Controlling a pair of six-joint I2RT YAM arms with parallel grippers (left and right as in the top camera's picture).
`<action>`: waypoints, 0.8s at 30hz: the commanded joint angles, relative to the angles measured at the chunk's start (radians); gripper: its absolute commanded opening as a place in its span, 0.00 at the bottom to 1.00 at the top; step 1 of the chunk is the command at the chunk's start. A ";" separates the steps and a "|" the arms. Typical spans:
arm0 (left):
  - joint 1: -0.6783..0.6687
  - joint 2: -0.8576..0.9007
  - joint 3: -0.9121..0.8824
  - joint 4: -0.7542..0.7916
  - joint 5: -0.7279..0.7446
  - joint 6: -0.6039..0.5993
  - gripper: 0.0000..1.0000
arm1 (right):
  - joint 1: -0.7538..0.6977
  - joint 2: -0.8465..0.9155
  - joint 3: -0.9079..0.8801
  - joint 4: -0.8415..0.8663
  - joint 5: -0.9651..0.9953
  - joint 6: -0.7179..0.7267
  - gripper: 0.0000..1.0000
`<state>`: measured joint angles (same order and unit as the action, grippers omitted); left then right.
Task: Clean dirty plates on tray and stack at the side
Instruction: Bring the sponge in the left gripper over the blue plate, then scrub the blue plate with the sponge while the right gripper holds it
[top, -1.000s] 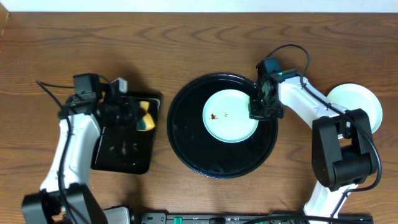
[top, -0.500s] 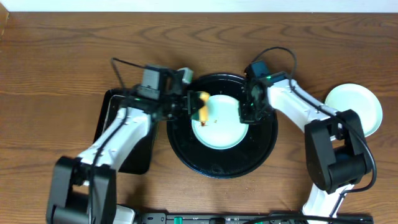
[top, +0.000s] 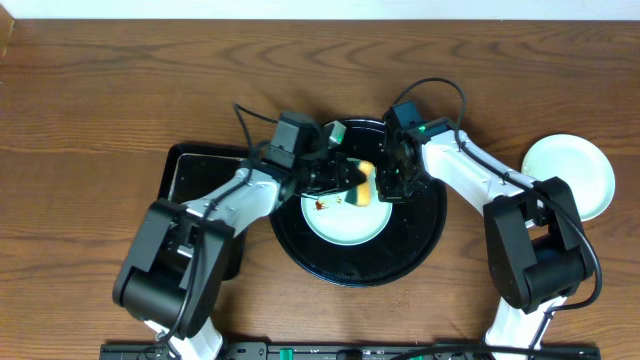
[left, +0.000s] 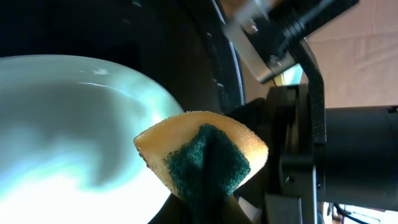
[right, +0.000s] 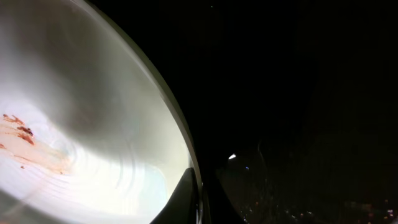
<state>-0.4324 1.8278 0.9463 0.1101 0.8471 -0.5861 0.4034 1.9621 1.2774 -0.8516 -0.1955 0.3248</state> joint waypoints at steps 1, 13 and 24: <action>-0.031 0.042 0.003 0.036 0.031 -0.064 0.08 | -0.004 -0.002 0.005 -0.001 0.004 -0.003 0.01; -0.052 0.192 0.003 0.016 -0.078 -0.139 0.07 | -0.005 -0.002 0.005 -0.013 0.004 -0.003 0.01; 0.066 0.182 0.043 -0.377 -0.394 0.019 0.07 | -0.005 -0.002 0.005 -0.030 0.004 -0.004 0.01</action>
<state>-0.4091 1.9553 1.0176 -0.1917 0.7471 -0.6273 0.4015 1.9625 1.2774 -0.8700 -0.1982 0.3248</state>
